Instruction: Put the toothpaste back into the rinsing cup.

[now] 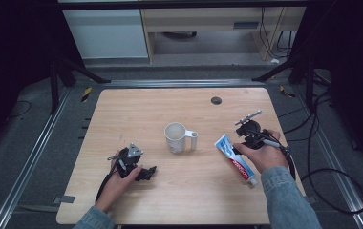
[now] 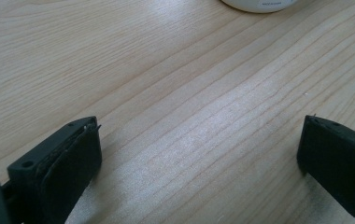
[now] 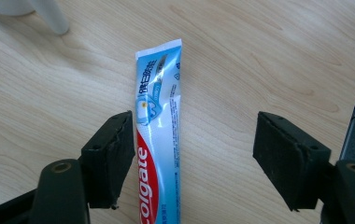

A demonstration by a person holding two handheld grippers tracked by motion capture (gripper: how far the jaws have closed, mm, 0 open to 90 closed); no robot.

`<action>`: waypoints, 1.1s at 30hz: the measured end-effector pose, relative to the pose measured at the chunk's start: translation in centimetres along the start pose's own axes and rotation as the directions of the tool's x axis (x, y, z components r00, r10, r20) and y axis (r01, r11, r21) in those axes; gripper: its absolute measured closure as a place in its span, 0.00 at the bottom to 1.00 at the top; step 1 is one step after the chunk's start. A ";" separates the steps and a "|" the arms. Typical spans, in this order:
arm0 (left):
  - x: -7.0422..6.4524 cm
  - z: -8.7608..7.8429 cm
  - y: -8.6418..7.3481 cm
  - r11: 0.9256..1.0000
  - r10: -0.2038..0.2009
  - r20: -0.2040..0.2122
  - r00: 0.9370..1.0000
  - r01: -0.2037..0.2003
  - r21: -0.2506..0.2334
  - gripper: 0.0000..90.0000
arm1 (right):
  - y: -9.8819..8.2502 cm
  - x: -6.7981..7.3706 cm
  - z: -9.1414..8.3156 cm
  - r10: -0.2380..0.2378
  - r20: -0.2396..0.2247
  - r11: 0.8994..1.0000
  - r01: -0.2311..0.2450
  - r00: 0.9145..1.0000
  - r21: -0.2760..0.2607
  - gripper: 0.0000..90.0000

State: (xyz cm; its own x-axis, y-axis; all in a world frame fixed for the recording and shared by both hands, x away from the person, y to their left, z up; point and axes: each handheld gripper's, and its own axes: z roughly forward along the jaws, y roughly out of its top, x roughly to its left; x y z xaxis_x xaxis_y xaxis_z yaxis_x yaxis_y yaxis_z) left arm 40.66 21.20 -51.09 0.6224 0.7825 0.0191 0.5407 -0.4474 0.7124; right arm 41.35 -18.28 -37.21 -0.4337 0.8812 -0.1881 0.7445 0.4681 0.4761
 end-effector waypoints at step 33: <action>0.0 0.0 0.0 1.000 0.004 0.003 1.000 -0.004 0.000 0.00 | 2.5 3.1 6.0 -0.083 -0.065 0.983 0.093 0.994 0.159 0.51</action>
State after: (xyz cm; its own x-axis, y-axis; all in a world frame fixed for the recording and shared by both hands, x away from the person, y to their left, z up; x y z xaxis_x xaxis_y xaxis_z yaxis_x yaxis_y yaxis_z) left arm 40.69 21.22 -51.09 0.6258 0.7797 0.0197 0.5387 -0.4503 0.7121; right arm 44.96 -13.99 -41.78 -0.5265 0.8328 -0.1708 0.7723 0.5525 0.3135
